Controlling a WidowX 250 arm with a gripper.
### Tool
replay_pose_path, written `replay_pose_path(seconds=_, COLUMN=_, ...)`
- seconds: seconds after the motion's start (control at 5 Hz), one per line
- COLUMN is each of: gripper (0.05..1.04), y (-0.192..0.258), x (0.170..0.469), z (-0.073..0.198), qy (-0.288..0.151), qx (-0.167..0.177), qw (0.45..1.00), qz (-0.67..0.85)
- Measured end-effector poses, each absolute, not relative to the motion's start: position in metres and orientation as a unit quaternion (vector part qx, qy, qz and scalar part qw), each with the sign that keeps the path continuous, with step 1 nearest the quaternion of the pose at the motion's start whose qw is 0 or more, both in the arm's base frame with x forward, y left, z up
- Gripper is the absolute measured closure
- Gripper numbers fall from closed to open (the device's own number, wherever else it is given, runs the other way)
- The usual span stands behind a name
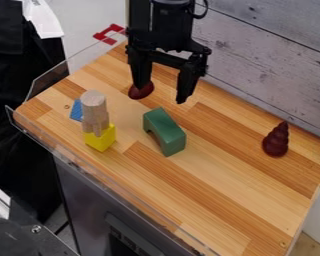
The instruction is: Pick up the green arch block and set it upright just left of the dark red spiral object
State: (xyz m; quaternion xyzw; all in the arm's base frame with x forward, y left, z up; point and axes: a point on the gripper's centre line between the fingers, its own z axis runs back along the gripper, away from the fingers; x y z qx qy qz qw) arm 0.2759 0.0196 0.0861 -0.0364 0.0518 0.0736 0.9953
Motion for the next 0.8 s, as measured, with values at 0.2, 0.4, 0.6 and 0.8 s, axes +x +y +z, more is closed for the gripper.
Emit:
replay_pose_path(seconds=0.2, gripper=0.083, y=0.019, x=0.272, z=0.076, qy=0.069, qx=-0.037, qw=0.994, qz=0.079)
replay_pose_path(seconds=0.4, gripper=0.083, y=0.015, x=0.272, z=0.068, qy=0.06, qx=-0.029, qw=0.986, qz=0.154)
replay_pose_path(seconds=0.6, gripper=0.083, y=0.013, x=0.272, z=0.059, qy=0.044, qx=-0.018, qw=0.98, qz=0.194)
replay_pose_path(seconds=0.8, gripper=0.083, y=0.009, x=0.274, z=0.055, qy=0.025, qx=-0.034, qw=0.975, qz=0.22)
